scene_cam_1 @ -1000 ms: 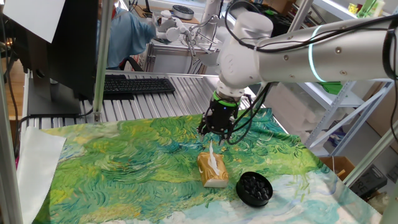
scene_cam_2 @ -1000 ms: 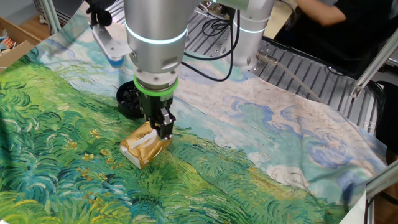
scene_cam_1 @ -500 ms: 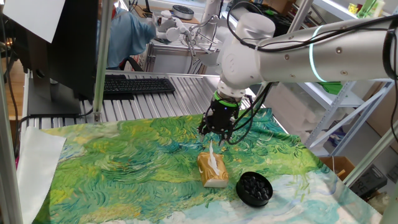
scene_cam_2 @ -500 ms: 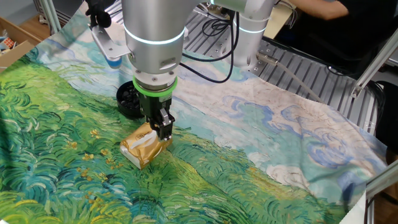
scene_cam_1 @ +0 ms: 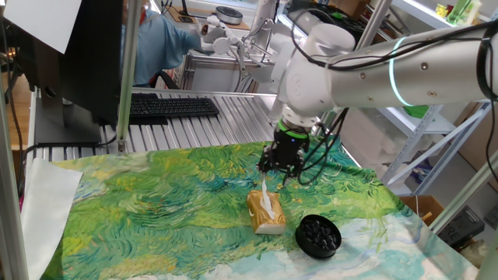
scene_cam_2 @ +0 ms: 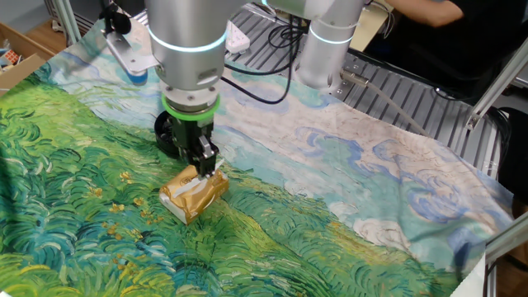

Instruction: Pull out a napkin

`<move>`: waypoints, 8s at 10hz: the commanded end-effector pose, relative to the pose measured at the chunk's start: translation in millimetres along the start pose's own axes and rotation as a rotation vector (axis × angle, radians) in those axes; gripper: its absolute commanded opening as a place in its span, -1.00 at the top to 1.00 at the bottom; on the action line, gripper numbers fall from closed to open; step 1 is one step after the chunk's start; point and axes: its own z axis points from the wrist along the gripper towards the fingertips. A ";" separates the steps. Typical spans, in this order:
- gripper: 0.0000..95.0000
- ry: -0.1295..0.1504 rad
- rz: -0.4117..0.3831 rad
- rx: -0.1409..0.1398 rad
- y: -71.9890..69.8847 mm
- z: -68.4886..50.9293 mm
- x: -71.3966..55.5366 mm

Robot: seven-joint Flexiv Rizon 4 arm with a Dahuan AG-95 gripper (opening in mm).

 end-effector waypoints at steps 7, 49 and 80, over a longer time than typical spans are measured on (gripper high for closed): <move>-0.20 -0.004 0.018 -0.002 15.0 17.5 0.5; 1.00 -0.001 0.009 -0.005 10.8 -1.3 -6.3; 1.00 0.068 0.140 0.024 31.3 -109.4 76.8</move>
